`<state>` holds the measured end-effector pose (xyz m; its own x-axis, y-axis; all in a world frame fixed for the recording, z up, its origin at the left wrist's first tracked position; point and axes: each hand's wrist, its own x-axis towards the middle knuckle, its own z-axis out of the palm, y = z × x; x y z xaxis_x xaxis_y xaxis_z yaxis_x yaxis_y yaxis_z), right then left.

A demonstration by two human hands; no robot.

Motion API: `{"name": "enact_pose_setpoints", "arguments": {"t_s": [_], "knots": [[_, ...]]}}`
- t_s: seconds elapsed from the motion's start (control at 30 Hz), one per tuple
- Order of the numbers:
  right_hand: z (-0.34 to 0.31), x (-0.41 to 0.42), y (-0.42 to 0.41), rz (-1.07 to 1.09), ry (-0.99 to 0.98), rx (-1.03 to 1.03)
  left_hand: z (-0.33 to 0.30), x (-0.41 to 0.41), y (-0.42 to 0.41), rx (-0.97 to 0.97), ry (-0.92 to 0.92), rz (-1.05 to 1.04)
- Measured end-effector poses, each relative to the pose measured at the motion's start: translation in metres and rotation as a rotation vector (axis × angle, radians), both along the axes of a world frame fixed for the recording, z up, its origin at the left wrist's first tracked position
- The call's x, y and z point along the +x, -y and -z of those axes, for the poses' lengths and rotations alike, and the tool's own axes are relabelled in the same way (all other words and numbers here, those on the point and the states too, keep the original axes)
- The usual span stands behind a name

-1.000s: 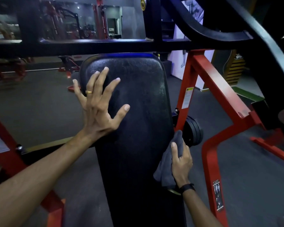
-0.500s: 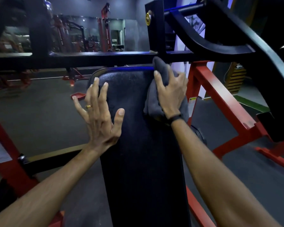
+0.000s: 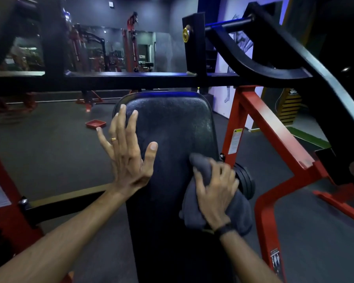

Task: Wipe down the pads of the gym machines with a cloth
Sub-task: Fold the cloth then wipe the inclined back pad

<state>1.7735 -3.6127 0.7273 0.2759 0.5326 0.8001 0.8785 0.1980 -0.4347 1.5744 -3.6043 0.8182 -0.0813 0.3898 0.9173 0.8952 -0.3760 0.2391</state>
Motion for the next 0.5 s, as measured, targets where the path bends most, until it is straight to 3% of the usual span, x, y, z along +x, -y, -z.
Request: {"name": "enact_pose_setpoints", "arguments": {"t_s": [0.13,0.23,0.3,0.43,0.5], "knots": [[-0.102,-0.015,-0.059,0.052,-0.044,0.103,0.0,-0.001,-0.002,0.021,-0.034,-0.006],[-0.139,-0.025,-0.079,0.01,-0.1,0.142,0.0,-0.003,-0.001,0.026,-0.053,-0.013],[-0.13,-0.028,-0.07,-0.036,-0.115,0.132,0.0,-0.003,-0.001,0.027,-0.039,-0.017],[-0.067,-0.025,-0.028,-0.119,0.106,-0.046,0.0,-0.003,0.0,0.024,-0.01,0.003],[-0.051,-0.02,-0.019,-0.113,0.123,-0.076,0.0,-0.003,0.001,0.017,-0.003,0.013]]}}
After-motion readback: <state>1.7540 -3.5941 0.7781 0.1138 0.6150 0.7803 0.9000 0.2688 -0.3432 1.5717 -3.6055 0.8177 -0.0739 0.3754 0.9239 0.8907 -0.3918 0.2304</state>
